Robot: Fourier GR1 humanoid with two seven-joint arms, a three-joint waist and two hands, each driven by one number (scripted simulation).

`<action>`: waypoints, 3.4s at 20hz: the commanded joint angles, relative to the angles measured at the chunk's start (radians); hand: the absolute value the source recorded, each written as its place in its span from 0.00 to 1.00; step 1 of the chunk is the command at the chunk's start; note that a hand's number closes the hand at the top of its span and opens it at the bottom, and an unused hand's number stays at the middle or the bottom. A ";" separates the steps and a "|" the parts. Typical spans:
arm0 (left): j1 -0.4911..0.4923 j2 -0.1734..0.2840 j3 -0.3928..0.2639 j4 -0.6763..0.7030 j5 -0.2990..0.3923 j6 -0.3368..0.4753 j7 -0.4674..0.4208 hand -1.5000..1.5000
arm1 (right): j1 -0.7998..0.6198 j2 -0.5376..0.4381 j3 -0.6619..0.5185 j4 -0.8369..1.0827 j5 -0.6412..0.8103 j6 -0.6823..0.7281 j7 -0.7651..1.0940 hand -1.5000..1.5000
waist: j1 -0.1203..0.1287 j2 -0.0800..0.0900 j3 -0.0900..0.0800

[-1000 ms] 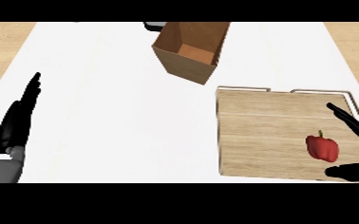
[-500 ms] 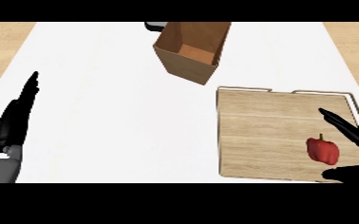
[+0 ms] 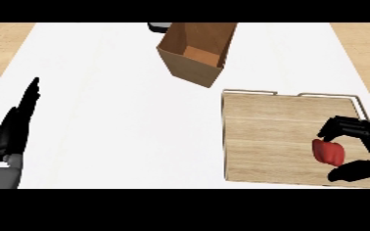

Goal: Pick the bell pepper from the tray and place it in the cardboard box

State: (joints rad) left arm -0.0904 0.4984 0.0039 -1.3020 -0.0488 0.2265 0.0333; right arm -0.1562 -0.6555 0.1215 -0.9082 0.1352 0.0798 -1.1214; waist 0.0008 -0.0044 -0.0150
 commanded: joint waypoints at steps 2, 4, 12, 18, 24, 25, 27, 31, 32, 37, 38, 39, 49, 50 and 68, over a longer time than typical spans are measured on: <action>-0.019 0.023 0.026 -0.018 0.015 -0.032 0.038 0.50 | 0.002 0.077 -0.061 0.047 -0.018 -0.093 -0.171 1.00 | 0.002 0.006 0.017; 0.005 0.027 0.020 -0.064 0.005 -0.023 0.075 0.50 | -0.036 0.101 -0.093 0.030 -0.039 -0.108 -0.110 1.00 | 0.010 0.004 0.018; -0.100 -0.028 -0.050 -0.020 -0.035 -0.035 0.040 0.50 | -0.465 -0.094 0.129 0.247 0.413 -0.137 0.426 1.00 | 0.120 0.038 0.015; -0.078 -0.015 -0.008 -0.015 -0.026 -0.031 0.049 0.50 | -0.716 -0.017 0.096 0.437 0.471 -0.196 0.430 1.00 | 0.069 0.023 0.017; -0.069 -0.021 -0.002 0.008 -0.034 -0.037 0.038 0.50 | -0.837 0.031 0.014 0.454 0.405 -0.222 0.270 1.00 | 0.048 0.019 0.017; -0.020 -0.074 -0.028 -0.023 -0.054 0.008 0.015 0.50 | -0.862 0.031 0.018 0.453 0.408 -0.180 0.268 1.00 | 0.042 0.014 0.016; -0.046 -0.043 0.006 0.029 -0.039 -0.029 -0.006 0.50 | -0.902 0.074 0.013 0.478 0.414 -0.181 0.264 1.00 | 0.034 0.015 0.015; 0.001 -0.051 -0.007 -0.054 -0.059 -0.015 0.044 0.50 | -0.961 0.129 0.009 0.473 0.396 -0.054 0.300 1.00 | 0.025 0.007 0.015; -0.049 -0.027 0.002 -0.041 -0.055 -0.036 0.082 0.50 | -0.986 0.193 0.011 0.510 0.404 -0.099 0.325 1.00 | 0.036 0.013 0.016; -0.044 -0.026 0.040 0.021 -0.042 -0.049 0.014 0.50 | -1.105 0.262 -0.027 0.527 0.358 0.045 0.455 1.00 | 0.025 0.009 0.014; -0.042 -0.069 -0.002 -0.005 -0.075 -0.020 0.034 0.50 | -1.082 0.268 -0.052 0.578 0.355 -0.016 0.412 1.00 | 0.034 0.015 0.015; -0.038 -0.049 0.018 -0.013 -0.063 -0.032 0.044 0.50 | -1.131 0.311 -0.036 0.551 0.363 0.008 0.495 1.00 | 0.029 0.010 0.015; -0.114 -0.050 0.028 0.020 -0.071 -0.061 0.045 0.50 | -1.260 0.468 -0.086 0.698 0.351 -0.017 0.647 1.00 | 0.054 0.027 0.015; -0.076 -0.035 0.031 -0.012 -0.071 -0.070 0.050 0.50 | -1.248 0.503 -0.093 0.704 0.347 -0.054 0.671 1.00 | 0.058 0.023 0.015; -0.108 -0.078 0.020 0.006 -0.093 -0.058 0.023 0.50 | -1.266 0.580 -0.127 0.846 0.351 -0.100 0.816 0.00 | 0.106 0.046 0.015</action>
State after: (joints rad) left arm -0.2056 0.4223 0.0217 -1.2832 -0.1403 0.1667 0.0536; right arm -1.4175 -0.0650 0.0074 -0.0726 0.4961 -0.0531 -0.3122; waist 0.0971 0.0394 -0.0008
